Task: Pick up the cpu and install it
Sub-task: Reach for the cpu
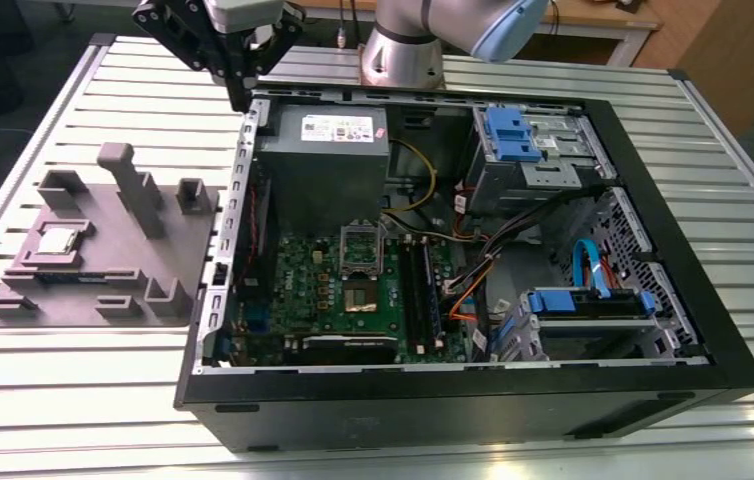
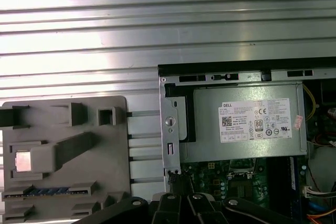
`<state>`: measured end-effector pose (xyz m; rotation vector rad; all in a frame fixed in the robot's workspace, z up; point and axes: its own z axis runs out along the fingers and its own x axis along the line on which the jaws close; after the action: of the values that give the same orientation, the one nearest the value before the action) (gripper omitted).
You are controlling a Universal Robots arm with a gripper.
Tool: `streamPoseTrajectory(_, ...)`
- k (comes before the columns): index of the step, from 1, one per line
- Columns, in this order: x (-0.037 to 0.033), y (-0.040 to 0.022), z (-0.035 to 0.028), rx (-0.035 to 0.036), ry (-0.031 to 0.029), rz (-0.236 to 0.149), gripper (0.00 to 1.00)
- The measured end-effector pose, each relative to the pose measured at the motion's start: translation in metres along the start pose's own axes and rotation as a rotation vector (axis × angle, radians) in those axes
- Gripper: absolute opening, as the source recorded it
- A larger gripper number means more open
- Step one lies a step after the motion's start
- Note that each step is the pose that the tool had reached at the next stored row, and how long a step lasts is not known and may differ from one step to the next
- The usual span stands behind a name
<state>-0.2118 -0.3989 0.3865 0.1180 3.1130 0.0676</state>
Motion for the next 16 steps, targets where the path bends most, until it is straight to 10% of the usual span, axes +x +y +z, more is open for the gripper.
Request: streamPoseTrajectory(16,0.0024,-0.0002,0.0001,0.0,0.0,0.0,0.1)
